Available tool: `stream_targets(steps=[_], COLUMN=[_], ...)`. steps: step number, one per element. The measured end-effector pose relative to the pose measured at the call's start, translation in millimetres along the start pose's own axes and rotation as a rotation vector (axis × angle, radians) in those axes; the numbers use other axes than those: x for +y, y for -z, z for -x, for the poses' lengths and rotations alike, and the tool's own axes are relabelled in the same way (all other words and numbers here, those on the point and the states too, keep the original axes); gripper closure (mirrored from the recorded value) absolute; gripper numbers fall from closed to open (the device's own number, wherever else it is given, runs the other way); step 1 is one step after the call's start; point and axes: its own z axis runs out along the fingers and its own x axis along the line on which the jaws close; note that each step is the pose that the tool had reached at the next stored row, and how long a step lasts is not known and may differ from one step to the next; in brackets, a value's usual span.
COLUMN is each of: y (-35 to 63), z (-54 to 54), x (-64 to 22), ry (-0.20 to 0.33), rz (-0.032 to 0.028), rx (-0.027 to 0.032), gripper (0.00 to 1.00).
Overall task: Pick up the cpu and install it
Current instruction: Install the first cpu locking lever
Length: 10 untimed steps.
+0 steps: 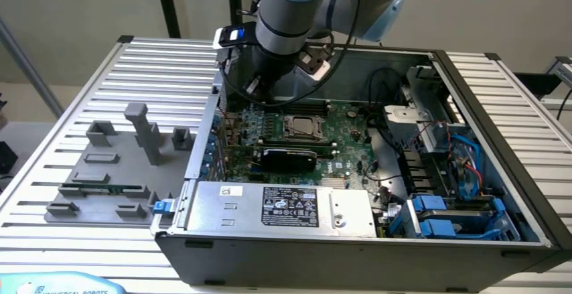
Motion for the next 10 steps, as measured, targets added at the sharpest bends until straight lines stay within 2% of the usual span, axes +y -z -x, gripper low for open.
stream_targets(steps=[2, 4, 7, 10], y=[-0.6, -1.8, -3.0, -3.1], z=[0.5, 1.6, 2.4, 1.2], x=[0.5, 1.6, 3.4, 6.0], ry=[-0.001, -0.004, -0.012, -0.018], rz=[-0.0133, -0.0196, -0.0201, -0.0199], rx=[0.0212, 0.0337, 0.0411, 0.0455], gripper=[0.89, 0.89, 0.89, 0.89])
